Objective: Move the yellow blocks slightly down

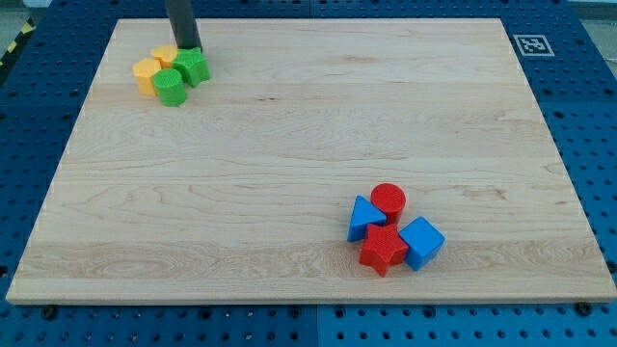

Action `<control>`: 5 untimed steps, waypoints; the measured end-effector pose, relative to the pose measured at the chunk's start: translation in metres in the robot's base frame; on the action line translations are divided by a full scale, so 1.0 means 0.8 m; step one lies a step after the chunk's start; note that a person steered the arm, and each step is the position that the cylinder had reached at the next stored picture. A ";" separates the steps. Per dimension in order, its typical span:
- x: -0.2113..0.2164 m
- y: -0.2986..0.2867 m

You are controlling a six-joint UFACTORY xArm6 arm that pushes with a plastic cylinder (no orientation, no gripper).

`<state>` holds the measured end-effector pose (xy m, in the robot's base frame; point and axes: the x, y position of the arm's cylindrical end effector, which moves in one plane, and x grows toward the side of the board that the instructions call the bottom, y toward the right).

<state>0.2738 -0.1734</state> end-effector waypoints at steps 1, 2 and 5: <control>0.016 0.000; 0.029 0.000; -0.015 0.031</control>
<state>0.2614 -0.1484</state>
